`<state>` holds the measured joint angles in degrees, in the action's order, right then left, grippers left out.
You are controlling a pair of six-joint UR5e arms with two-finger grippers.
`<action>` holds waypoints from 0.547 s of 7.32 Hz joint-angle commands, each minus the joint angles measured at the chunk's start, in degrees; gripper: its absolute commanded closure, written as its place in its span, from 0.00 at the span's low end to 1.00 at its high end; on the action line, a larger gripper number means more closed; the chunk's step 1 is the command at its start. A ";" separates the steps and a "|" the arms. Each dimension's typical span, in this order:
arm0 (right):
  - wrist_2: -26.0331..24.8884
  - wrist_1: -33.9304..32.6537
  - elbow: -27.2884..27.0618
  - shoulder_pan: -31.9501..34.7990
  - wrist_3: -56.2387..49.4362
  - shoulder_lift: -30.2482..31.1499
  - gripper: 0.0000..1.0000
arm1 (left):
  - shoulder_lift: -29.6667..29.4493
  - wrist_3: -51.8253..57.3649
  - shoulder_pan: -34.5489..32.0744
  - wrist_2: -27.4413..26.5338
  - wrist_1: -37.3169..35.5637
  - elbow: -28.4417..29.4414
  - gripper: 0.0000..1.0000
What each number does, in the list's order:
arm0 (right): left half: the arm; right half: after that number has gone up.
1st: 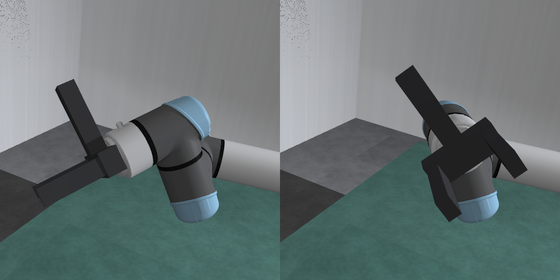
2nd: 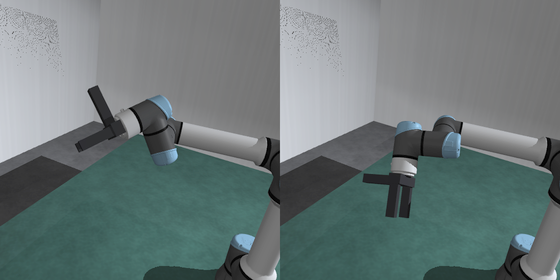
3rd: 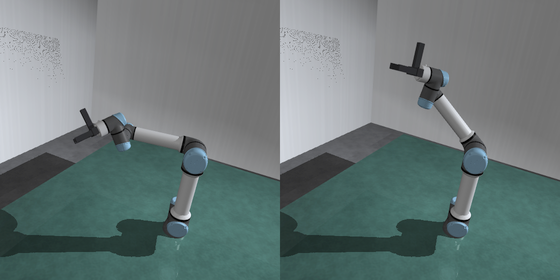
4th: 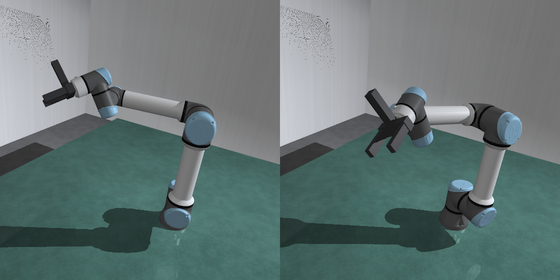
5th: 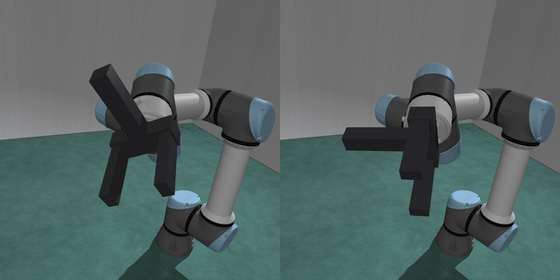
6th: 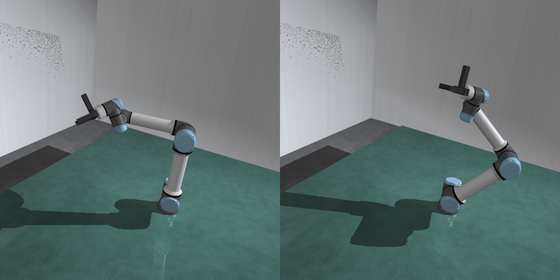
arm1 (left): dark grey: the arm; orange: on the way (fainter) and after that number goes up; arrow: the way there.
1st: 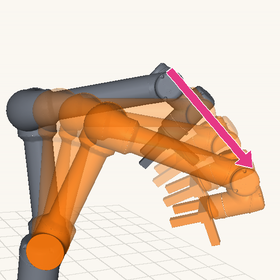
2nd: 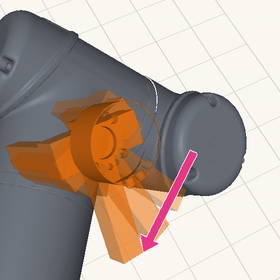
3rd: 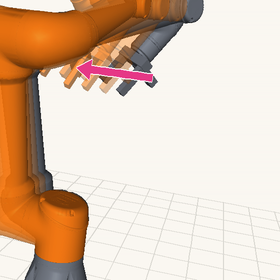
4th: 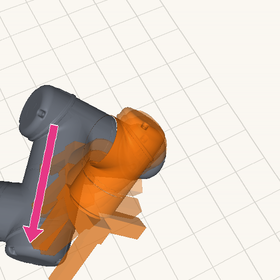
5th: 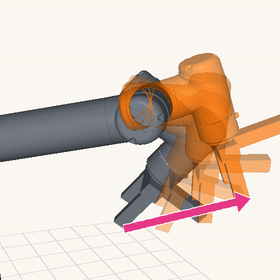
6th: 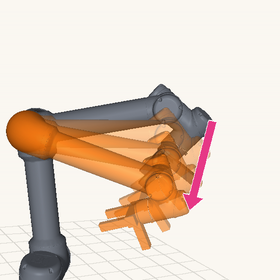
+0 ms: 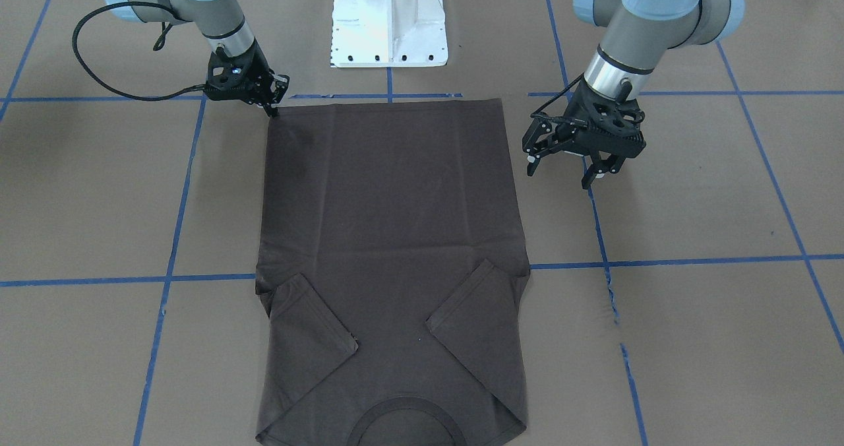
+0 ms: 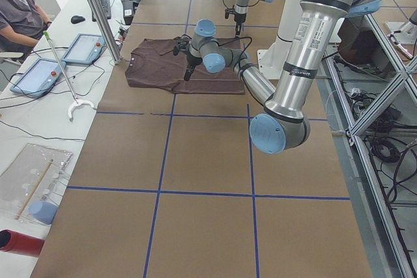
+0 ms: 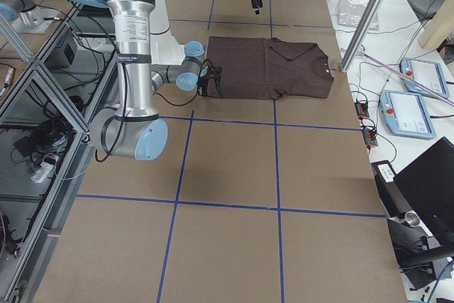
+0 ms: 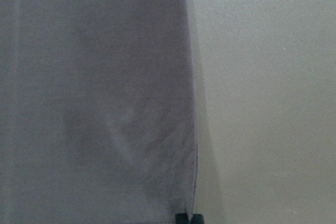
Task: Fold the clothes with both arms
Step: 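Move both grippers down to the hem corners nearest the robot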
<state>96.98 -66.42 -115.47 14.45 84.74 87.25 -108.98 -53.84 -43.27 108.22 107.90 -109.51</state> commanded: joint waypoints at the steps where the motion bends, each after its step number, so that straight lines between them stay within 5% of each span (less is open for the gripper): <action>1: 2.14 0.59 -3.17 0.23 -0.71 1.51 1.00 | -0.09 -7.91 0.72 -0.21 -0.33 -1.13 0.00; 4: 3.83 0.68 -6.43 0.84 -3.88 1.70 1.00 | 2.37 -28.69 15.00 -7.98 -1.28 -4.57 0.01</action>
<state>100.31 -65.77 -120.84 15.00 81.75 88.98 -107.22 -73.01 -34.01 104.45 107.29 -113.20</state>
